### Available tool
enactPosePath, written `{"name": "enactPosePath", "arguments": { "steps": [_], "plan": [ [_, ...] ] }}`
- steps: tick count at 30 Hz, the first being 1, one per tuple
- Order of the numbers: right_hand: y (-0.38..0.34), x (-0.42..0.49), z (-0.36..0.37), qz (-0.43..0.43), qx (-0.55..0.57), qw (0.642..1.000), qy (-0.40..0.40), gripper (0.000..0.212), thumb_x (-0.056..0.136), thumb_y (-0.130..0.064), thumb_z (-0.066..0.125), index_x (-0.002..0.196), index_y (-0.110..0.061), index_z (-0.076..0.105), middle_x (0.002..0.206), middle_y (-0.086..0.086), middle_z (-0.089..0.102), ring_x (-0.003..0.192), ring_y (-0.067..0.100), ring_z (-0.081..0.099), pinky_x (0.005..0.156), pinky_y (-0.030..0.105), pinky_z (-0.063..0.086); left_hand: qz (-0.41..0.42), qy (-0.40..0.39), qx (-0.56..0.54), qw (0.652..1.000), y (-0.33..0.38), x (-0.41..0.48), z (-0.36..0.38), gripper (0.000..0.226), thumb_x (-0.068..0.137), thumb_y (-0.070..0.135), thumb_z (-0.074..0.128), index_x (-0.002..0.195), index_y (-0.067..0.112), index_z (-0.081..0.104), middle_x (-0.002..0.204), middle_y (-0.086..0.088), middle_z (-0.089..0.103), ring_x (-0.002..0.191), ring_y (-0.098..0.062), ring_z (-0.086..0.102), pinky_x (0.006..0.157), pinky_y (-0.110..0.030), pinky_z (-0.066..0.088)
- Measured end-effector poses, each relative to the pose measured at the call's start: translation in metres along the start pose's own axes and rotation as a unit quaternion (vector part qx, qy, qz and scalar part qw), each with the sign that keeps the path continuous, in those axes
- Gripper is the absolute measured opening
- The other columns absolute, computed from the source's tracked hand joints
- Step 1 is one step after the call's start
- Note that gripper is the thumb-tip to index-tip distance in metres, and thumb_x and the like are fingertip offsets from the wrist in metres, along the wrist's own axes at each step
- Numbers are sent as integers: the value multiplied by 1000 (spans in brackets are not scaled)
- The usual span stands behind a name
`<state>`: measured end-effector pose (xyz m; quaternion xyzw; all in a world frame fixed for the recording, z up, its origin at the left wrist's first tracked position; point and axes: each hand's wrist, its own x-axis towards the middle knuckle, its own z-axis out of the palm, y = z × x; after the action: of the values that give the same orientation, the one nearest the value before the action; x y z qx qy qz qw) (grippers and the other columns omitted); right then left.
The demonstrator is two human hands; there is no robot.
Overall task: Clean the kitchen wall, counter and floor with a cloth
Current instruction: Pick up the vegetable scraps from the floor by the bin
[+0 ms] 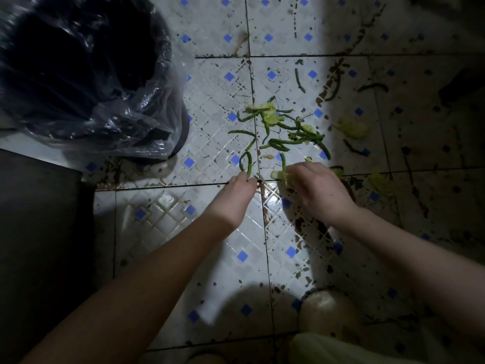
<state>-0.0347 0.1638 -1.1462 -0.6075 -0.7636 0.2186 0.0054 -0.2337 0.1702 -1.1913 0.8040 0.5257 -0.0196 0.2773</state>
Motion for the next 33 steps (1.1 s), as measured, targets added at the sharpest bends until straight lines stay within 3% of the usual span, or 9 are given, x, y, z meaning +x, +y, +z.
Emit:
{"name": "enactPosePath", "arguments": {
  "steps": [2,8,13,18,24,29,33],
  "plan": [
    [-4,9,0,-1,1,1000,2,38,89,-11,54,128,-14,53,122,5,60,110,25,52,95,39,41,-24,3,-6,1000,-4,0,-3,39,75,-24,43,98,7,49,100,-14,47,88,-27,51,66,-29,36],
    [-15,32,-1,-25,4,1000,11,33,90,-8,52,122,-14,56,117,5,61,107,26,53,93,39,43,-33,7,3,999,-7,-2,-6,51,70,-24,50,109,8,43,99,-14,53,90,-27,53,71,-32,47],
    [-14,55,-1,-52,-1,999,-1,38,87,-9,56,124,-14,54,119,6,59,110,25,52,95,37,40,-43,2,20,999,-10,-1,-17,47,71,-25,46,107,6,43,101,-16,52,92,-29,51,71,-34,43],
    [-28,87,7,-69,20,996,-50,69,78,-23,72,139,-14,40,140,10,44,129,29,40,107,40,33,-63,34,51,996,-23,-5,-36,46,76,-20,42,113,6,42,107,-16,51,99,-32,50,74,-37,40],
    [-36,115,12,-92,-51,988,-117,100,72,-30,79,148,-11,18,153,13,24,138,31,28,111,42,30,-86,42,50,994,-36,-17,-46,49,76,-18,45,117,9,40,108,-14,50,103,-31,48,77,-37,42],
    [-38,110,18,-123,-53,985,-110,72,79,-14,69,143,-11,34,130,13,49,116,33,47,93,44,43,-92,37,51,994,-40,-22,-48,51,73,-19,48,114,10,40,107,-13,49,102,-29,49,76,-35,40],
    [-38,98,21,-170,-58,979,-99,53,83,-1,59,135,-7,46,123,15,54,109,33,51,90,43,46,-88,39,54,994,-40,-26,-49,49,74,-19,48,113,11,40,107,-13,49,101,-29,49,70,-31,33]
  ]
}}
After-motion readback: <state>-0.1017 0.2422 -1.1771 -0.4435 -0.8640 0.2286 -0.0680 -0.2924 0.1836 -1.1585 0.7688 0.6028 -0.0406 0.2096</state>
